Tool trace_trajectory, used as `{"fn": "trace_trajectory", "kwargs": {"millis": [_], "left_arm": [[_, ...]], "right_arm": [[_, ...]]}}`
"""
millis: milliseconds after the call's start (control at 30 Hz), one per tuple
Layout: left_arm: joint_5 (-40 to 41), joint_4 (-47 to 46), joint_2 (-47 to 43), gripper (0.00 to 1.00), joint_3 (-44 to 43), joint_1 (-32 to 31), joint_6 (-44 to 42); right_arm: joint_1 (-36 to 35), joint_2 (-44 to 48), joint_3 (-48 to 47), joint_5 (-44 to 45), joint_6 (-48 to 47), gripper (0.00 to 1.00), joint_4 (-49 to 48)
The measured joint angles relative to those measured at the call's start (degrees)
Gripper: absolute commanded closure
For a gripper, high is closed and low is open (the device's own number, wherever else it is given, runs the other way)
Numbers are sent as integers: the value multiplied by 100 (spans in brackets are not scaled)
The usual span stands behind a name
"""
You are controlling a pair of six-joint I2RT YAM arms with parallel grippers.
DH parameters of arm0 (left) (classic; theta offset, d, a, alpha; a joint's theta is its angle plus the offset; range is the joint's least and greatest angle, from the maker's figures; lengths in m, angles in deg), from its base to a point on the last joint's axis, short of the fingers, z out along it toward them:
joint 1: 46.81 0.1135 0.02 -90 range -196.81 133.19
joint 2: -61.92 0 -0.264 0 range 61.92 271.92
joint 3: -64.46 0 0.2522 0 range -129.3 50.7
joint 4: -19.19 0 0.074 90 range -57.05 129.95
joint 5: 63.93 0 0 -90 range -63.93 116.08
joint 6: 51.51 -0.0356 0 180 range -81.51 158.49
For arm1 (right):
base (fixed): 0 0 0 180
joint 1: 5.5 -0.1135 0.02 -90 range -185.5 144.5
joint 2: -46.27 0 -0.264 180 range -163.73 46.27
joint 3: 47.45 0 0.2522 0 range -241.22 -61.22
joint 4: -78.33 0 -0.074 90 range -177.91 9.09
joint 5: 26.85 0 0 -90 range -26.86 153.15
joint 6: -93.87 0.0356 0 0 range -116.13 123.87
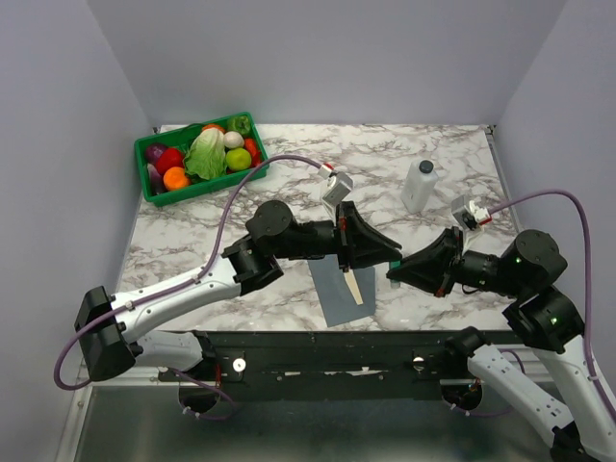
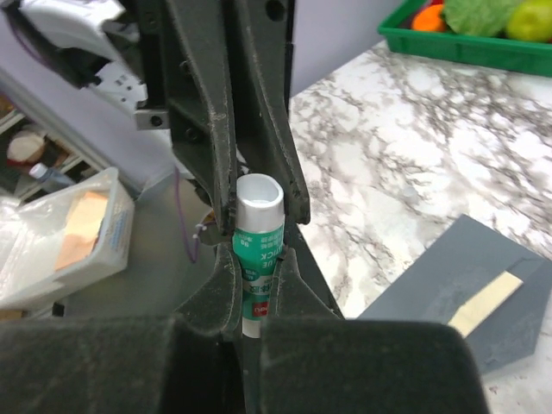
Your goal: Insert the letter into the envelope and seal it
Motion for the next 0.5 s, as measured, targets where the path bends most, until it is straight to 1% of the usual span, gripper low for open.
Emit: {"fn": "trace_trajectory", "kwargs": {"millis": [33, 67, 100, 133, 200, 233, 300, 333, 500], "left_arm": [[-249, -157, 2, 73, 42, 44, 68], [-522, -391, 15, 59, 81, 96, 138], [-748, -586, 46, 50, 87, 142, 168], [-881, -708, 74, 37, 85, 177, 208], [-1154, -774, 83, 22, 72, 264, 262], [-1189, -721, 66, 11, 35, 302, 256], [-1029, -404, 15, 6, -96, 330, 177], [-848, -157, -26, 5, -201, 339, 96], [570, 1145, -229, 6, -890, 310, -251]], "right_arm": [[-2, 0, 0, -138, -2, 99, -57], [-9, 0, -2, -273, -2, 99, -127], [-15, 7, -4, -380, -2, 99, -190], [-15, 15, -7, -472, 7, 99, -251], [-7, 83, -11, -476, -2, 99, -271], [2, 116, -11, -411, -2, 99, -273], [20, 151, -13, -284, 0, 99, -269], [20, 155, -20, -205, -2, 99, -267], [20, 87, -28, 160, -2, 99, -197]]}}
